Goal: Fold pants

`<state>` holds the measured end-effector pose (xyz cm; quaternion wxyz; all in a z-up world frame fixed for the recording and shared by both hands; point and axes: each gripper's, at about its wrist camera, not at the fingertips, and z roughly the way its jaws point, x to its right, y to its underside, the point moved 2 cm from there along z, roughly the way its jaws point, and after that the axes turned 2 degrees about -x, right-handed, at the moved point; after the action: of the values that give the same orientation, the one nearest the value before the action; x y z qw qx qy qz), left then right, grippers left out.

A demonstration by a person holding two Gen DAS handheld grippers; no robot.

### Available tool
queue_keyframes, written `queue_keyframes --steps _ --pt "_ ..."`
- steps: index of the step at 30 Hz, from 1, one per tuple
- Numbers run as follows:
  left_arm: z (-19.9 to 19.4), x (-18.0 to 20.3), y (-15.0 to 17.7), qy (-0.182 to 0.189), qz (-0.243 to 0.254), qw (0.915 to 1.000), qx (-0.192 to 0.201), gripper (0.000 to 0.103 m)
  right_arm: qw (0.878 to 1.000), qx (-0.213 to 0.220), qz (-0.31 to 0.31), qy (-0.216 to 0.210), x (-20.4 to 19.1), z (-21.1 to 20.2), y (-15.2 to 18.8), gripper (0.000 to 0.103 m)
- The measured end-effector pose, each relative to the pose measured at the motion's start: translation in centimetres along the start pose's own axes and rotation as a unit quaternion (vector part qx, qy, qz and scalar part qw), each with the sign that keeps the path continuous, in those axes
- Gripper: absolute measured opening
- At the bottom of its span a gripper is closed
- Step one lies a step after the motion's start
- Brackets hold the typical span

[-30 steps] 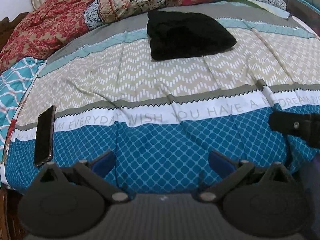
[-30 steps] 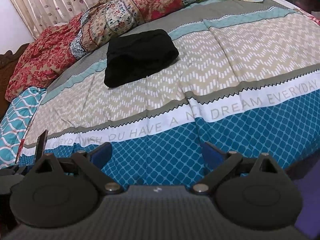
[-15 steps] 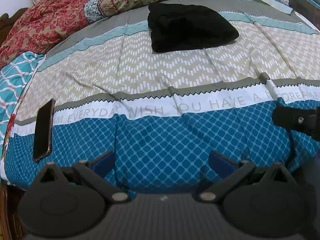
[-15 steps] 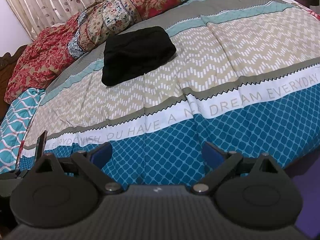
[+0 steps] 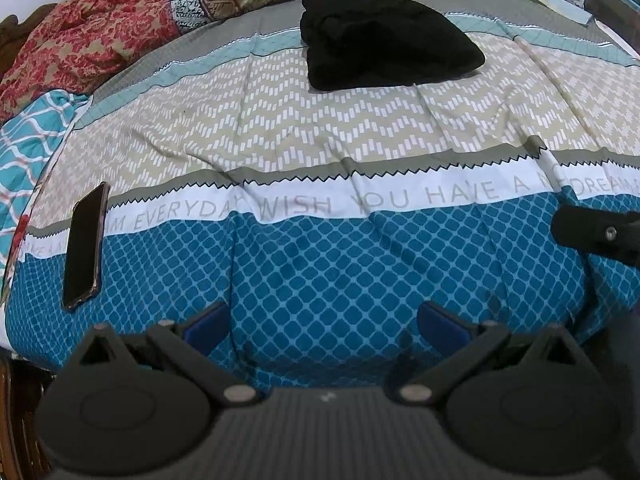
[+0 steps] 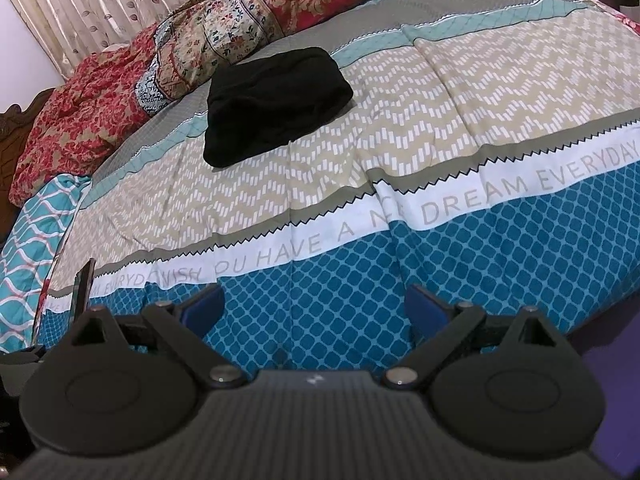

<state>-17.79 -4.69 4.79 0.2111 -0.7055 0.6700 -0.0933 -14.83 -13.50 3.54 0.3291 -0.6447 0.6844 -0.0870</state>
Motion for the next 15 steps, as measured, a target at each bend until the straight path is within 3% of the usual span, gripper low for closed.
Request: queue_keyframes --steps 15 --pt "0.42 -0.13 0.16 0.003 -0.007 0.9999 -0.012 0.103 1.000 -0.003 -0.001 0.000 -0.14 0.13 0.04 0.098"
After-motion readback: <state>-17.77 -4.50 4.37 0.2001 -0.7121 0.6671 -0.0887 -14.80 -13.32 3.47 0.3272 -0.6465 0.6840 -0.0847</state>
